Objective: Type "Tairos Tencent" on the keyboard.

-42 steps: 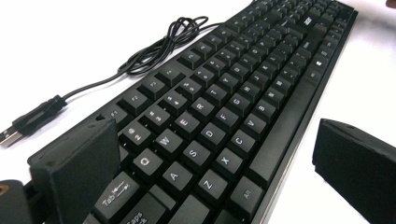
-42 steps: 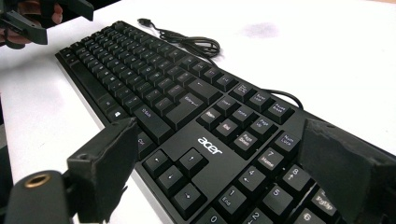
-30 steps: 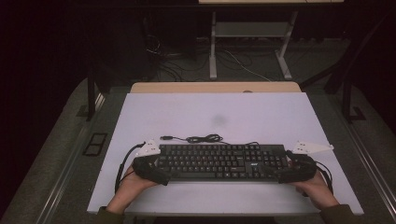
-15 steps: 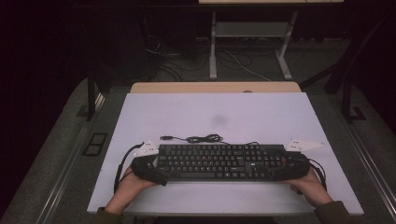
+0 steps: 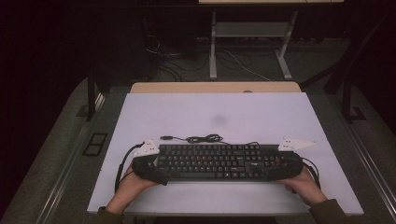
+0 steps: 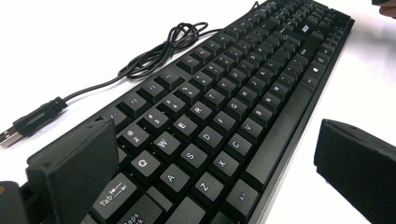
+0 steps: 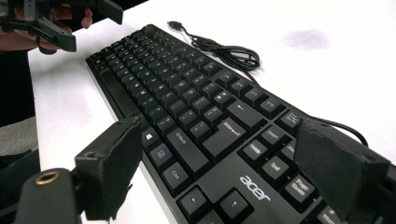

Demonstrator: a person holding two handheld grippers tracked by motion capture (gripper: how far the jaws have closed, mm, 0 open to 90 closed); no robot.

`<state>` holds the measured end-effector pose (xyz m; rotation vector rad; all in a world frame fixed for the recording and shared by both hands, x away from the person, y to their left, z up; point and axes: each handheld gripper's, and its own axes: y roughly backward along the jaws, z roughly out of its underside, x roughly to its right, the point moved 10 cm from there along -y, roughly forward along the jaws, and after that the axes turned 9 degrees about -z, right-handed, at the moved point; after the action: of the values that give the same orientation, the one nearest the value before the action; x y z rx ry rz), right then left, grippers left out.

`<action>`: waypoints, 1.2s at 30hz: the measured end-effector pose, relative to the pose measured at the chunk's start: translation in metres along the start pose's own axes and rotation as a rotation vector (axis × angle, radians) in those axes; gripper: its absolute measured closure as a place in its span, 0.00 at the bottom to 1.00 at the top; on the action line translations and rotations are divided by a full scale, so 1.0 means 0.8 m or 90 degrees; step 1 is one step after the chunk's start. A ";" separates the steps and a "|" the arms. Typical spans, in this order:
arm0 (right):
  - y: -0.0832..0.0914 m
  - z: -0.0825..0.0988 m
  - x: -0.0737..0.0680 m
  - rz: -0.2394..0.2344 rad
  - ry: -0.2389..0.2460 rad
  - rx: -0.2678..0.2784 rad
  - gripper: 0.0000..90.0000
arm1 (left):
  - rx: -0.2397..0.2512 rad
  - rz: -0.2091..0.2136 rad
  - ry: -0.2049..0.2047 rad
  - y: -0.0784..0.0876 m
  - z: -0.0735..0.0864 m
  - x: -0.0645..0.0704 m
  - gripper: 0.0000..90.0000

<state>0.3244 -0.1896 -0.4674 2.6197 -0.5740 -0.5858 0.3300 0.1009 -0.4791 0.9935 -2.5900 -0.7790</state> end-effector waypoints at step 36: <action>-0.033 -0.020 -0.019 -0.037 0.009 0.005 0.20 | 0.001 0.004 -0.001 -0.003 -0.002 0.001 0.00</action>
<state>0.3271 -0.1558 -0.4609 2.6538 -0.4990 -0.5838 0.3311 0.0980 -0.4791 0.9855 -2.5940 -0.7762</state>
